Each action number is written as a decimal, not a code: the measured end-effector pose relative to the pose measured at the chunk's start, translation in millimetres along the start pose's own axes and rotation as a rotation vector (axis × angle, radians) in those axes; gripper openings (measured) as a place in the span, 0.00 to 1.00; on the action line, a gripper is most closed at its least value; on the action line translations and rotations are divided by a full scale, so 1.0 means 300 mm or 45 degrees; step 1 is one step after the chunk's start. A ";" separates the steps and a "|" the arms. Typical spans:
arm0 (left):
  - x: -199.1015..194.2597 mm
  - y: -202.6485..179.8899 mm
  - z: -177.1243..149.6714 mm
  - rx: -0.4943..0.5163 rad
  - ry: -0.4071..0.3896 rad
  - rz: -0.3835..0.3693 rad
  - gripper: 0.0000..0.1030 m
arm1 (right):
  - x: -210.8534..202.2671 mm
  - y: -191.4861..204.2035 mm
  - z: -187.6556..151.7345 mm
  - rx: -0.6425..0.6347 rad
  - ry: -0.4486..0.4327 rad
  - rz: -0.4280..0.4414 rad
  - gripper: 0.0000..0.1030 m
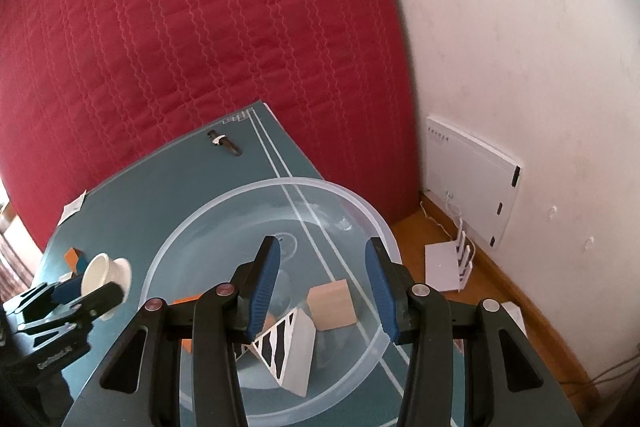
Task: Organize rigid objects
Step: 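Lower the white cup into the clear bowl and open the left tool, then withdraw both tools from the bowl toward the remaining pieces, then grasp the blue wedge with the right tool while the left tool moves to the white charger, then carry the blue wedge into the clear bowl and open the right tool while the left tool lifts the charger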
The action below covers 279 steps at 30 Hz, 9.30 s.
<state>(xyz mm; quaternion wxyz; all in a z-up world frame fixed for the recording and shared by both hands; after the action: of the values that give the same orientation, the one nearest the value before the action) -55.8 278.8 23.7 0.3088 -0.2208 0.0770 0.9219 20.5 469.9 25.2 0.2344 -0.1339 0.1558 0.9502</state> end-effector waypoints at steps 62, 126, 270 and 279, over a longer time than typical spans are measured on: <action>0.158 0.011 -0.049 0.102 0.076 0.207 0.91 | -0.006 0.110 -0.066 -0.088 0.030 0.058 0.45; -0.247 0.894 -0.268 -0.356 0.083 0.766 0.99 | -0.073 0.765 -0.318 -0.471 0.153 0.517 0.68; -0.200 0.942 -0.291 -0.455 0.111 0.633 0.61 | 0.310 1.243 -0.382 -0.521 0.340 0.596 0.30; -0.198 0.909 -0.285 -0.459 0.108 0.569 0.61 | 0.242 1.178 -0.344 -0.453 0.314 0.615 0.30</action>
<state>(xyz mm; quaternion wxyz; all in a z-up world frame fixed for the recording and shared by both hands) -147.2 5.8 -24.0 0.0502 -0.2881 -0.0283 0.9559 -195.0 164.8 -10.5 -0.0456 -0.2461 0.0417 0.9673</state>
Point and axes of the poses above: each gripper's, at about its wrist camera, not at the fingertips, and x roughly the way its jaws point, y to its left, z to its top, the point moved 6 cm from there along x, roughly the way its jaws point, and after that the axes turned 15 degrees about -y, right-handed, at the moved point
